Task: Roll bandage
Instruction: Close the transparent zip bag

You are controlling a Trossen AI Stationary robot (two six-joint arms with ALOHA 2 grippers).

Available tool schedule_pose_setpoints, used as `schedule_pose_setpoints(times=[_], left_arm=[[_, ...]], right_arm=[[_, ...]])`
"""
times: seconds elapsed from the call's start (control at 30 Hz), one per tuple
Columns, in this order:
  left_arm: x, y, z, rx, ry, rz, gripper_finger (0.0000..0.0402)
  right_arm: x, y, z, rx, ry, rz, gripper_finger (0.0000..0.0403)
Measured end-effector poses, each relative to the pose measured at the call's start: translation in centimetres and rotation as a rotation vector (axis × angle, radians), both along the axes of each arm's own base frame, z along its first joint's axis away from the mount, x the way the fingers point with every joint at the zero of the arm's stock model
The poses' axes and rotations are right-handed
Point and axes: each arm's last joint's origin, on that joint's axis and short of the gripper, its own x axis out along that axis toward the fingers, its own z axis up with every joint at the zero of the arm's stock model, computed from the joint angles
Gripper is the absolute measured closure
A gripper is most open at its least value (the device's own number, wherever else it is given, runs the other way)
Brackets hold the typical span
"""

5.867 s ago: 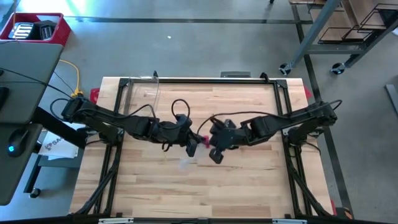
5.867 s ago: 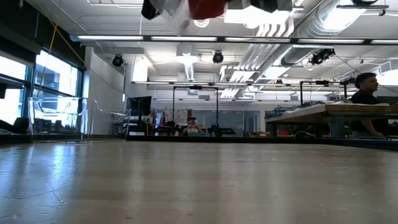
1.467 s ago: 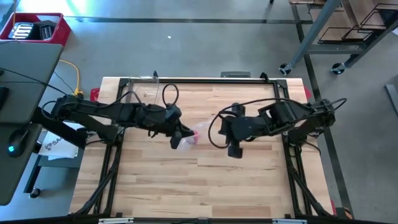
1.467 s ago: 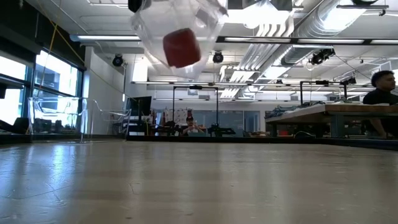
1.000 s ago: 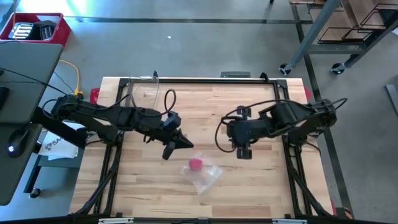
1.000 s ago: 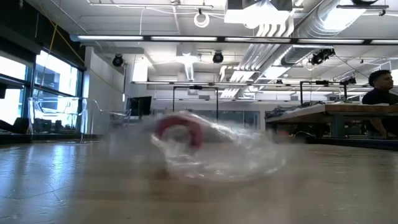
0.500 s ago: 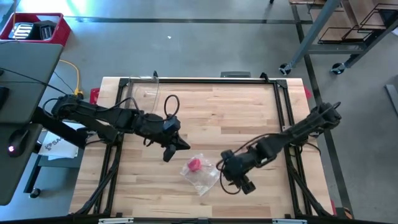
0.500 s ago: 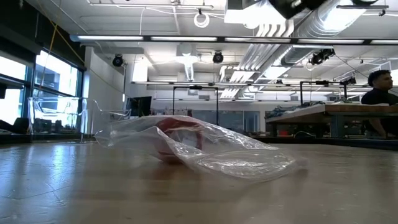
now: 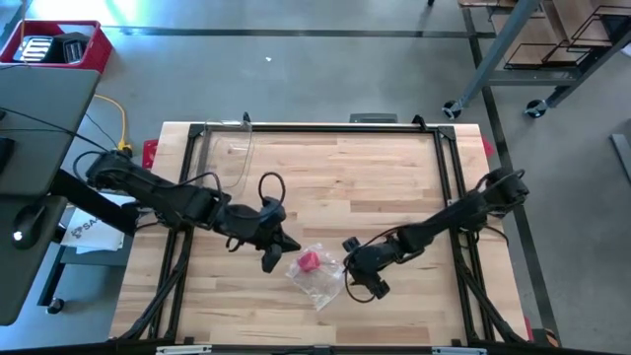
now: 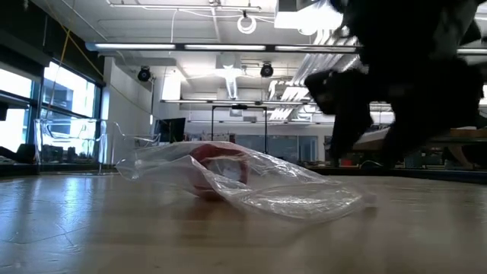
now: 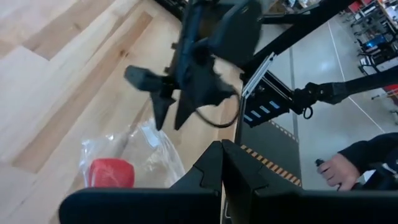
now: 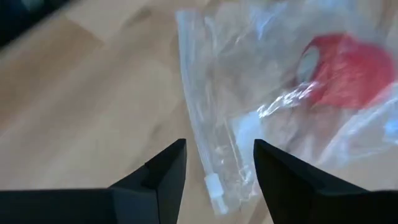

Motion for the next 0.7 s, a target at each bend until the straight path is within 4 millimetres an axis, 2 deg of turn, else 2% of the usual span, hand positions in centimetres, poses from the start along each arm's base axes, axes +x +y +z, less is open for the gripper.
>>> schedule_pose_setpoints(times=[0.2, 0.33, 0.4, 0.53, 0.6, 0.7], left_arm=[[0.4, -0.6, -0.6, -0.024, 0.023, 0.006, 0.0401], [0.4, -0.4, -0.7, -0.03, 0.026, 0.065, 0.0401], [0.0, -0.2, -0.5, -0.013, 0.024, 0.127, 0.0401], [-1.1, 0.0, 1.0, 0.089, -0.004, 0.24, 0.0401], [-1.8, -0.1, 1.8, 0.189, -0.014, 0.282, 0.0401], [-2.5, -0.5, 3.0, 0.36, -0.051, 0.331, 0.0401]], right_arm=[[2.6, 0.2, -3.2, 0.016, 0.091, 0.043, 0.0265], [4.3, 0.7, -3.6, 0.024, 0.183, -0.019, 0.0337], [4.9, 0.9, -2.9, 0.036, 0.239, -0.078, 0.038], [5.5, -0.1, -0.1, 0.013, 0.382, -0.262, 0.039], [5.9, -0.6, 2.9, 0.046, 0.379, -0.29, 0.0399], [6.1, -1.6, 8.6, 0.202, 0.368, -0.347, 0.04]])
